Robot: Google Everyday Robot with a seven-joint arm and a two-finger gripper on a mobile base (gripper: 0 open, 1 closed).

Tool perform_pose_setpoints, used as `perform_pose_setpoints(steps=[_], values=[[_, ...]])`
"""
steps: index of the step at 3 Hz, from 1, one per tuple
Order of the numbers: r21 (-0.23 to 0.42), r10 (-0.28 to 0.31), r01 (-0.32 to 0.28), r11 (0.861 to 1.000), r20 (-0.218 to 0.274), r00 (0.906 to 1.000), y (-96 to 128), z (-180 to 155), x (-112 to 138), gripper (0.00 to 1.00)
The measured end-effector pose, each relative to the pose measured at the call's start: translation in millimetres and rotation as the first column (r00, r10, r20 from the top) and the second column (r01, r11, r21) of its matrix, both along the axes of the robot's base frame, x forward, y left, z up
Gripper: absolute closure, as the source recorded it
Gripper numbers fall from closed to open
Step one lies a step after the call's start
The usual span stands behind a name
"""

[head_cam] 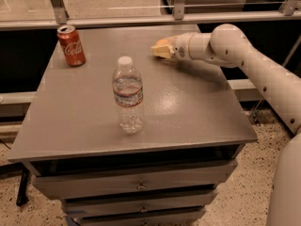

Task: Move orange near water bottle

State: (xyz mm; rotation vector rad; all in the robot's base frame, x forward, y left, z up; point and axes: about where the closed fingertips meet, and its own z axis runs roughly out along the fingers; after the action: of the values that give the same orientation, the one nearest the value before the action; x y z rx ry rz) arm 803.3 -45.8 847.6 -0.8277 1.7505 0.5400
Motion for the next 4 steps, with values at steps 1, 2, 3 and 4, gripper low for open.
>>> perform_pose_setpoints(steps=[1,2,3,4], values=[[0.010,0.008,-0.009,1.000,0.005,1.0000,-5.3,12.2,-20.7,0.87],[0.024,0.033,-0.034,0.999,0.010,0.9994,-13.7,26.9,-60.6,1.00],[0.031,0.104,-0.105,0.994,0.014,0.9944,-10.2,40.4,-116.5,1.00],[0.036,0.207,-0.208,0.977,0.030,0.9779,0.1,45.9,-175.8,1.00]])
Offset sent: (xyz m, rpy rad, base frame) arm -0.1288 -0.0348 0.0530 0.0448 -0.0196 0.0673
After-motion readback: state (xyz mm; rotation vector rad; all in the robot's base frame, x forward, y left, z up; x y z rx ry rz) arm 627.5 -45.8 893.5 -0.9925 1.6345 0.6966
